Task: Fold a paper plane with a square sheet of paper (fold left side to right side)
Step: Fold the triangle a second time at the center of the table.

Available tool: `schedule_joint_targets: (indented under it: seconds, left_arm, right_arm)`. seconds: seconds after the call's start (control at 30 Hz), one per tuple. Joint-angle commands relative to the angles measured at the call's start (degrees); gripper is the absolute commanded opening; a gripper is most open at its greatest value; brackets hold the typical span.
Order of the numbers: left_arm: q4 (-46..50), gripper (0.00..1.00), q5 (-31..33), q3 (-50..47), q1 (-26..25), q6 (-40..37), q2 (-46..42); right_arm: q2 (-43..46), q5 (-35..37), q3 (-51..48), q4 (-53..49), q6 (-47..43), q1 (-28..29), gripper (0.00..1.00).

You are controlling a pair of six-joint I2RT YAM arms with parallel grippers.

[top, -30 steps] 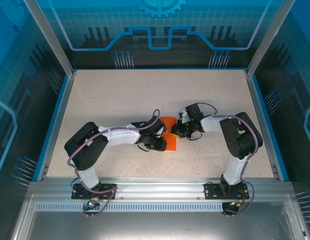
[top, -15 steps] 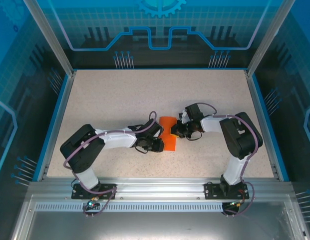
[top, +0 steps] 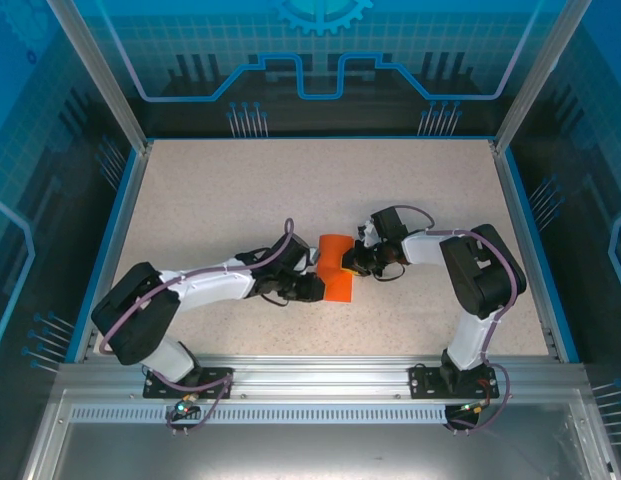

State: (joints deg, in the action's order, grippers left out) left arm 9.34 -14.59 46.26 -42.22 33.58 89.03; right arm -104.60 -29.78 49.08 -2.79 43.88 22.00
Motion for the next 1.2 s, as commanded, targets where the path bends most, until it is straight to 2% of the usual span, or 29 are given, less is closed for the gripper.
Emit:
schedule_joint_targets:
  seconds: [0.0, 0.2, 0.43, 0.63, 0.83, 0.97, 1.17]
  left_arm:
    - [-2.54, 0.27, -2.68, 2.3, 1.58, 1.31, 2.5]
    - [-3.98, 0.28, -2.81, 4.45, 2.47, 0.91, 9.19]
    - [-3.48, 0.28, -1.83, 3.84, 2.47, 0.8, 11.57]
    - [-2.75, 0.27, -1.32, 2.64, 2.47, 0.78, 12.99]
    - [-2.46, 0.23, -0.58, 1.39, 2.48, 1.18, 12.63]
    - [-1.45, 0.21, 0.47, 1.46, 2.39, 1.13, 12.5]
    - [-1.58, 0.19, 1.22, 0.83, 2.28, 1.48, 12.77]
  right_arm:
    - [-1.32, 2.37, -1.29, -5.47, -0.81, -0.03, 0.13]
    - [-1.25, 2.3, -1.18, -5.56, -0.9, 0.05, 0.13]
    - [-0.9, 2.05, -0.85, -5.67, -1.29, 0.04, 0.13]
    - [3.44, 1.06, 0.17, -6.29, -4.35, -0.29, 0.13]
    - [8.6, -0.88, 1.02, -12.58, -9.25, 0.18, 0.11]
    - [8.99, -3.07, 0.36, -12.37, -8.79, 3.49, 0.11]
    - [4.44, -3.02, 1.84, -8.19, -4.98, 8.0, 0.1]
